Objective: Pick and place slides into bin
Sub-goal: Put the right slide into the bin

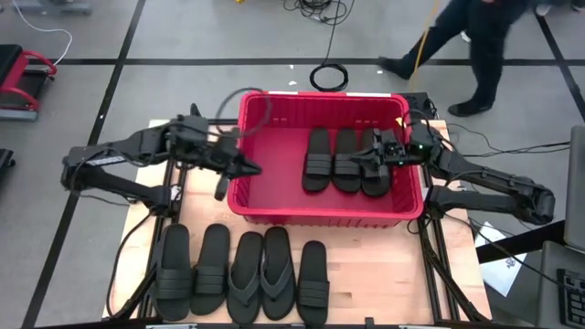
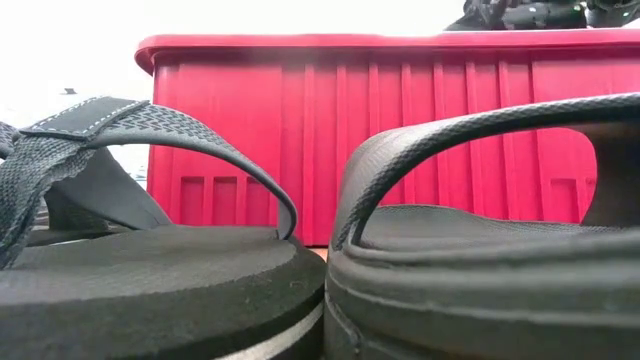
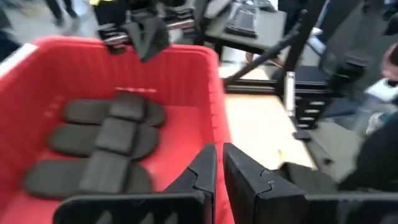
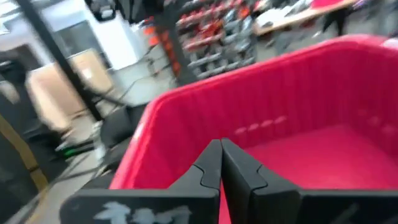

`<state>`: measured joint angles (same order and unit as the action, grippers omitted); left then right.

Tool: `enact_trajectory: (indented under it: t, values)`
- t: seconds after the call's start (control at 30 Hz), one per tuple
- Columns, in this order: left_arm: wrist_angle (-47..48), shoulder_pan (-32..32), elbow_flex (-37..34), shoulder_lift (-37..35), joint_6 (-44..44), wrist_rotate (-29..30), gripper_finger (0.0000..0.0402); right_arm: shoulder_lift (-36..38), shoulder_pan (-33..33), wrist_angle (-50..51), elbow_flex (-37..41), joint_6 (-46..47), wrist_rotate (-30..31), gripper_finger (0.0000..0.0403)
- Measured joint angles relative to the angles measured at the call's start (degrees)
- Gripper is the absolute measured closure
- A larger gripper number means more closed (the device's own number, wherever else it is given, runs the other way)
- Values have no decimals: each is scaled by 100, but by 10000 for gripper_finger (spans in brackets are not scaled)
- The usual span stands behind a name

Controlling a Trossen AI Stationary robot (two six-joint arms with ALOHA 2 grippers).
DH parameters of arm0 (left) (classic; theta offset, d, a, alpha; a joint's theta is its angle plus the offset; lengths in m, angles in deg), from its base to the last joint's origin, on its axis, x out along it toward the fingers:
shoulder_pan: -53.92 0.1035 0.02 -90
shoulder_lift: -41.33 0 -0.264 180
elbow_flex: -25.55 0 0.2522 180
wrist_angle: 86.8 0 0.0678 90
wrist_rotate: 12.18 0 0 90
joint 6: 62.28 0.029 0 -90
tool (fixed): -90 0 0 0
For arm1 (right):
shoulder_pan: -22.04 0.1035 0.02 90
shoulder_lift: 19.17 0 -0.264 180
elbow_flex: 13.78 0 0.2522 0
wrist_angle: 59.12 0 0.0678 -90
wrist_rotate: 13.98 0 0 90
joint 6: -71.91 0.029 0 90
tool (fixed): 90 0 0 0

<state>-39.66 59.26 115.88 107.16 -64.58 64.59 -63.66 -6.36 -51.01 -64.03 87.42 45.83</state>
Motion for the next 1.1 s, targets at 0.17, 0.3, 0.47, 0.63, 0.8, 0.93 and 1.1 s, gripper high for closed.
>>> enact_trajectory:
  t: [0.17, 0.3, 0.47, 0.63, 0.8, 0.93, 1.1]
  values:
    - [862, -576, 1158, 1127, -102, -396, 376, 0, -255, 370, 0, -79, -950, 403]
    - [1703, -1041, 1635, 1987, 323, -907, 376, 52, -393, 377, 0, -438, -1410, 403]
    - [1733, -1346, 1820, 2719, -314, -1565, 376, 85, -613, 379, -1, -594, -1928, 403]
    - [1752, -1655, 2122, 3265, -228, -1751, 374, 79, -784, 383, 0, -696, -2418, 403]
    - [2004, -1691, 2393, 3633, 228, -2060, 339, 79, -979, 381, -2, -721, -2565, 403]
    - [2078, -1551, 2425, 4029, 307, -2358, 281, 79, -1087, 381, -2, -721, -2716, 403]
    - [1720, -1499, 2447, 4425, 983, -2514, 208, 79, -1104, 381, -2, -627, -2736, 403]
